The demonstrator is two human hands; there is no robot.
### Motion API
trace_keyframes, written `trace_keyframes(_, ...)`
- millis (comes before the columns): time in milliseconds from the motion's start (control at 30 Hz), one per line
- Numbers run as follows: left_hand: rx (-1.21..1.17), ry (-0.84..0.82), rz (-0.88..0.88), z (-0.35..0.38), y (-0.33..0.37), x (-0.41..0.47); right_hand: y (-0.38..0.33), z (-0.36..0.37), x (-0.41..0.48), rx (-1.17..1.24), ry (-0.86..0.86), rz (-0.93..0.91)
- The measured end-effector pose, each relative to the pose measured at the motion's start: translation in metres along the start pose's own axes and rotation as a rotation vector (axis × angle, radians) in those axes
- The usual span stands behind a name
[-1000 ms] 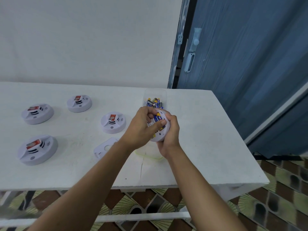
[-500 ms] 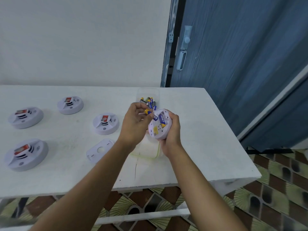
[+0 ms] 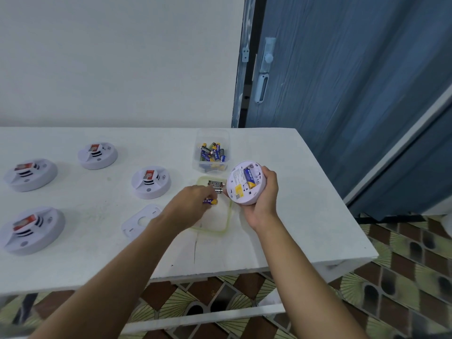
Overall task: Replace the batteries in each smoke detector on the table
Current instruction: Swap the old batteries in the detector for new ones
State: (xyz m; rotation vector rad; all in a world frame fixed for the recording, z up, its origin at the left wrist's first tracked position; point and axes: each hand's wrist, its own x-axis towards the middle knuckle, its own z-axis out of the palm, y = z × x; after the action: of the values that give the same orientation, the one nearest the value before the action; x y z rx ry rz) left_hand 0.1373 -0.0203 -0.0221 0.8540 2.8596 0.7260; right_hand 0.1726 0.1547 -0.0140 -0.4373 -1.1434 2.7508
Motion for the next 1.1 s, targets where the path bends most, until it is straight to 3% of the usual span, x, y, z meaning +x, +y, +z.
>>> trace_keyframes(100,0.001,0.161,0.049,0.004,-0.001,0.001,0.000,0.001,-0.002,-0.003,0.002,0.016)
trace_keyframes(233,-0.185,0.493,0.036,-0.002,0.010,-0.005,0.001,0.004,-0.003,-0.033,0.006,0.033)
trace_keyframes(300,-0.300,0.545,0.032,-0.010,0.021,-0.007,0.002,0.006,-0.004,-0.046,-0.001,0.040)
trace_keyframes(533,-0.367,0.276,-0.006,-0.028,0.050,-0.008,0.011,0.012,-0.005,-0.126,-0.046,0.002)
trace_keyframes(833,-0.187,0.280,-0.029,-0.041,0.064,-0.009,0.016,0.020,-0.002,-0.258,-0.039,-0.057)
trace_keyframes(1100,0.070,0.201,0.125,-0.043,0.058,0.000,0.020,0.016,0.001,-0.279,-0.124,0.054)
